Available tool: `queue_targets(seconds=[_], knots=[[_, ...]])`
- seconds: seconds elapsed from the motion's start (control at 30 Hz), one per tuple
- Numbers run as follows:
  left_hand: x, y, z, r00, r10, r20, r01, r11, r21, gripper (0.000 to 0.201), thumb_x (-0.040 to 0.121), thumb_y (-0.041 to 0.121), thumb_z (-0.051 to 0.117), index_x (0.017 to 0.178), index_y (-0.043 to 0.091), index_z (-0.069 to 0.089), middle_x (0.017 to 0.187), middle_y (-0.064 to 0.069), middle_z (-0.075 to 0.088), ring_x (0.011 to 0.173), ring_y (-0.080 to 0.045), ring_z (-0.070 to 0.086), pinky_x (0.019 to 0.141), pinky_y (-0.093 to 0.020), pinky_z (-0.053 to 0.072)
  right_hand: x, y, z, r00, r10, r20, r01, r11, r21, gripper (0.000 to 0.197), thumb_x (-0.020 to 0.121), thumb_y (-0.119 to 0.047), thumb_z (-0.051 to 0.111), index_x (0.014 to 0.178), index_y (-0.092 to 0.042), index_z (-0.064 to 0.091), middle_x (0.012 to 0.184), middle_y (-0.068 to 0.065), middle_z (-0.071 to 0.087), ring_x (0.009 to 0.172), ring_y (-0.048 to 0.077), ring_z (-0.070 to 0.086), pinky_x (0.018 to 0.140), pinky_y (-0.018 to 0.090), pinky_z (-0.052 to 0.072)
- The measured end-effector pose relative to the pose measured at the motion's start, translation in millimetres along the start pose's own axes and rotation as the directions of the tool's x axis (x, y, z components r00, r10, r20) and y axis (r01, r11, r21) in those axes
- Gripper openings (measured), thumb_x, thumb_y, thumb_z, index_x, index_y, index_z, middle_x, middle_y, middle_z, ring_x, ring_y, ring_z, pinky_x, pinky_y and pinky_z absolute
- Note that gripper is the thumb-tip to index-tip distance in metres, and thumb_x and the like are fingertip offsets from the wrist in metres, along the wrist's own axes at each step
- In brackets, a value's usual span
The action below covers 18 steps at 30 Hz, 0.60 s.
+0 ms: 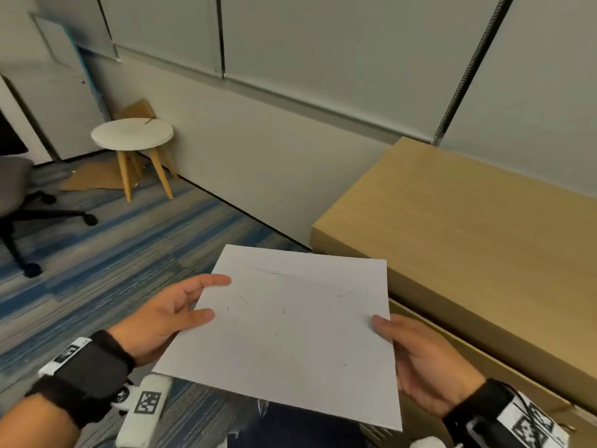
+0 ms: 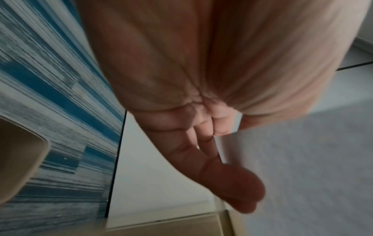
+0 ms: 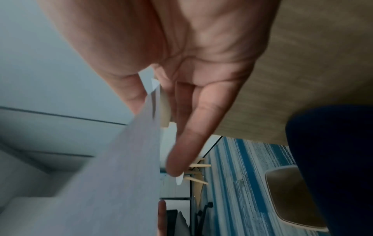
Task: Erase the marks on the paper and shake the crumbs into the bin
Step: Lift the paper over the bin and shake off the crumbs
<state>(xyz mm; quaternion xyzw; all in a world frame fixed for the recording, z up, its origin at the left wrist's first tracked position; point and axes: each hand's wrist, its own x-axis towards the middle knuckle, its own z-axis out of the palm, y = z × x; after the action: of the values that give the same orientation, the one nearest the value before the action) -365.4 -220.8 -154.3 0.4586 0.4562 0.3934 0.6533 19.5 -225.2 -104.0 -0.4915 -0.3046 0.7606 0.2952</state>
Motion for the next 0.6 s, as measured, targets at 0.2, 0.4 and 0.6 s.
queue_targets(seconds=[0.2, 0.4, 0.6], knots=[[-1, -49, -43, 0.993, -0.058, -0.104, 0.061, 0.998, 0.026, 0.047, 0.088, -0.005, 0.06, 0.133, 0.006, 0.051, 0.13, -0.013, 0.065, 0.115, -0.038, 0.063, 0.091, -0.044, 0.056, 56, 25, 31, 0.999, 0.045, 0.02, -0.044, 0.995, -0.087, 0.032, 0.099, -0.012, 0.053, 0.128, -0.003, 0.061, 0.122, 0.02, 0.071, 0.112, 0.041, 0.069, 0.092, 0.053, 0.054], [22, -141, -92, 0.957, -0.244, -0.157, 0.251, 0.968, 0.023, 0.045, 0.083, 0.001, 0.074, 0.124, 0.004, 0.056, 0.118, -0.021, 0.069, 0.104, -0.039, 0.068, 0.084, -0.045, 0.056, 116, 60, 40, 0.981, 0.169, -0.095, -0.179, 0.976, -0.121, 0.027, 0.1, -0.006, 0.054, 0.124, -0.001, 0.064, 0.115, 0.023, 0.073, 0.107, 0.044, 0.069, 0.095, 0.057, 0.053], [63, -230, -110, 0.891, -0.351, -0.288, 0.391, 0.915, 0.094, 0.014, 0.082, -0.007, 0.072, 0.088, 0.005, 0.068, 0.081, -0.008, 0.071, 0.072, -0.017, 0.065, 0.07, -0.027, 0.053, 185, 85, 49, 0.935, 0.288, -0.206, -0.323, 0.932, -0.165, 0.023, 0.102, 0.001, 0.048, 0.115, -0.002, 0.067, 0.103, 0.023, 0.077, 0.102, 0.047, 0.069, 0.084, 0.056, 0.056]])
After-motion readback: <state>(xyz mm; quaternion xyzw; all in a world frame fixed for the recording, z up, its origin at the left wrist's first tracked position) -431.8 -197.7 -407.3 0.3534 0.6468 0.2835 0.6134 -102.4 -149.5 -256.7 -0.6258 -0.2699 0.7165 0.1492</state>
